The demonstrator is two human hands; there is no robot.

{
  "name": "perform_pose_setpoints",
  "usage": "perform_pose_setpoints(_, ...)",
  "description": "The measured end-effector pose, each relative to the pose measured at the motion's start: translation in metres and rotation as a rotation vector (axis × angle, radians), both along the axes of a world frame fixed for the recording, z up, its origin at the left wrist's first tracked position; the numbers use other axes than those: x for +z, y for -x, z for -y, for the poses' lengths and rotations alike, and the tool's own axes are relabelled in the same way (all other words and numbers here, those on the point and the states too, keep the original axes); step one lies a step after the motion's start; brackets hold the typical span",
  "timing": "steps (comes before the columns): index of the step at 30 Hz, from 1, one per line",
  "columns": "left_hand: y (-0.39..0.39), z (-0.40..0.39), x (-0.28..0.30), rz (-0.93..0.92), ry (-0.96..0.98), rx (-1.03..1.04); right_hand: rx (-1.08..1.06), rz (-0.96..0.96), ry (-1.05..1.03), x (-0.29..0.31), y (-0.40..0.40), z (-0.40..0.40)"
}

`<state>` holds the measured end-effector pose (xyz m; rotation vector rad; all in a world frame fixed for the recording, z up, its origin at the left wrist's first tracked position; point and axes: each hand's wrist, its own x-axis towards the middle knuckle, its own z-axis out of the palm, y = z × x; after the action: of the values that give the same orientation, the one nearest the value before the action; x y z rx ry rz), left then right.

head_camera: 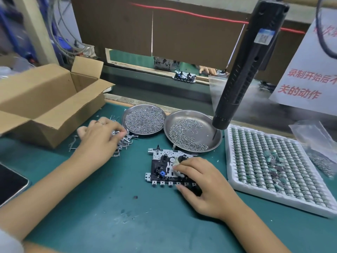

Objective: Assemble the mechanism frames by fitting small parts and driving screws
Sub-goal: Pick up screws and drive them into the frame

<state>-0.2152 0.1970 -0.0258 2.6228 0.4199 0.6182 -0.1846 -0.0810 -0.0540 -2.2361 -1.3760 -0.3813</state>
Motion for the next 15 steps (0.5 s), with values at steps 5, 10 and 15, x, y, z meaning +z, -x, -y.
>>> perform_pose_setpoints(5,0.001,-0.007,0.008,0.060,0.181,-0.124,-0.009,-0.017,-0.017,0.000,0.001,0.000)
perform_pose_setpoints(10,0.005,-0.006,0.007,0.117,0.348,-0.186,-0.027,-0.008,-0.034,-0.003,0.000,0.000)
perform_pose_setpoints(15,0.005,0.015,0.013,0.198,0.688,-0.335,-0.063,0.045,-0.204,-0.003,0.000,-0.003)
